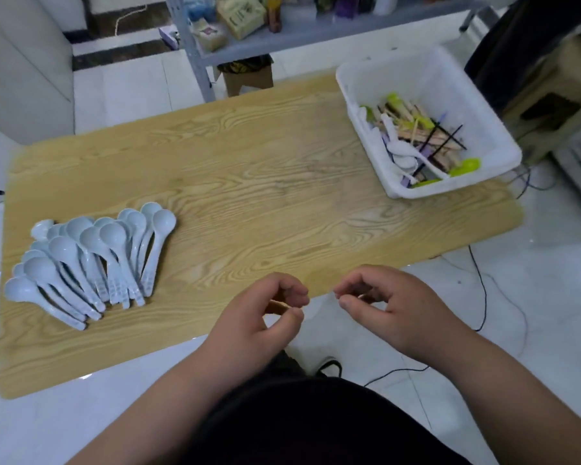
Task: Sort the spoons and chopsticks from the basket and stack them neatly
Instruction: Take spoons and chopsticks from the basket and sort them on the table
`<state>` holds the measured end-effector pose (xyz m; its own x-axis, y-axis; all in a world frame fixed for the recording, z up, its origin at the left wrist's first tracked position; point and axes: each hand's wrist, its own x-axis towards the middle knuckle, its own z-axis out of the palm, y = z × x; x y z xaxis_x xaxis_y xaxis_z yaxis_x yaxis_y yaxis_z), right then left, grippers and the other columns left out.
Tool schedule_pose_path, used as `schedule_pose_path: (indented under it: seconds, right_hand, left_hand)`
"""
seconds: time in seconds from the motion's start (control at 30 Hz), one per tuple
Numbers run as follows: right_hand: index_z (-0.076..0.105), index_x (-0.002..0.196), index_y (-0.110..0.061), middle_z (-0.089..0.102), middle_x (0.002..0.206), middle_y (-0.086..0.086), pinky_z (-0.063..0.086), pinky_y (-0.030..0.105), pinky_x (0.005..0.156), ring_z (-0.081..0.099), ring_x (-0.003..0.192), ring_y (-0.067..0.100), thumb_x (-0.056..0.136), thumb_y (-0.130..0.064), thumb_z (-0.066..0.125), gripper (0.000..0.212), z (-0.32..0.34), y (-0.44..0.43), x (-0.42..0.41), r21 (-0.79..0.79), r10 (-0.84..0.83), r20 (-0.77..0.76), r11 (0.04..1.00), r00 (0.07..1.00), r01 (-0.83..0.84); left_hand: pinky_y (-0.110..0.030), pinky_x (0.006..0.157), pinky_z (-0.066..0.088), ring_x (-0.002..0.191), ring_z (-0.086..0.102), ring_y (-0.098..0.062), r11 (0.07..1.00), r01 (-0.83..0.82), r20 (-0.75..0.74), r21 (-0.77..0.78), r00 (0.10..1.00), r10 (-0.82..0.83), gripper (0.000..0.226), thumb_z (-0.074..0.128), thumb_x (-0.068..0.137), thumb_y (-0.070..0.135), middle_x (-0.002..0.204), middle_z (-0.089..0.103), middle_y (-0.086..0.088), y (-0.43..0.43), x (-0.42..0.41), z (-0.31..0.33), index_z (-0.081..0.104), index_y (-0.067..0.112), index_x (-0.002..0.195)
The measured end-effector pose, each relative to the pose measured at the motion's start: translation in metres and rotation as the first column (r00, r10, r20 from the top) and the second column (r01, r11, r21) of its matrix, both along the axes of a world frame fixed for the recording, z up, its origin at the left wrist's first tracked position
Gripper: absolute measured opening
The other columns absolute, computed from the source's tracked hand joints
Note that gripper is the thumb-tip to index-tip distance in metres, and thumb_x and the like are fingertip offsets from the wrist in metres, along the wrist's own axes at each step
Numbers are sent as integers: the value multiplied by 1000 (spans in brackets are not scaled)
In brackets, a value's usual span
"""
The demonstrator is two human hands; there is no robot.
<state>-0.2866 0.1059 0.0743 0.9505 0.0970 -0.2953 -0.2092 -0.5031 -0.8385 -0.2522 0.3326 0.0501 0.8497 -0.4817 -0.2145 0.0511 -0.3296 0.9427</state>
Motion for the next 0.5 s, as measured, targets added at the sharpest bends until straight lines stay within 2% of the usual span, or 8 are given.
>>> schedule_pose_path:
  seconds: [0.17, 0.27, 0.37, 0.5]
  right_hand:
    - [70, 91, -36, 67, 92, -24, 45, 8, 76, 64, 91, -3, 93, -22, 69, 14, 2, -29, -2, -17, -143, -48, 990, 989, 142]
    - [70, 92, -38, 69, 96, -22, 50, 13, 81, 65, 94, -1, 91, -23, 70, 16, -4, -50, -12, -14, -121, -99, 993, 988, 120]
    - [71, 94, -36, 70, 98, -23, 50, 14, 84, 66, 96, 0, 91, -19, 71, 17, -9, -81, -12, 27, -114, -100, 993, 988, 117]
    - [72, 94, -34, 71, 95, -21, 48, 12, 81, 66, 93, 0, 92, -19, 69, 16, -13, -138, 5, 83, -82, -86, 993, 993, 89]
  left_hand:
    - [-25, 86, 52, 105, 65, -16, 986, 165, -9, 13, 986, -165, 19, 57, 83, 33, 101, 69, 10, -32, 22, -7, 64, 33, 101]
    - [-29, 86, 53, 103, 66, -18, 978, 207, 33, 29, 978, -207, 20, 56, 83, 35, 102, 68, 10, -61, 42, -4, 64, 34, 101]
    - [-25, 85, 53, 102, 66, -14, 983, 180, 85, 25, 980, -181, 22, 57, 82, 35, 101, 69, 15, -101, 61, 6, 64, 32, 103]
    - [-14, 81, 49, 98, 67, -10, 993, 118, 122, 23, 985, -120, 20, 60, 84, 18, 98, 69, 14, -167, 76, 16, 64, 27, 102]
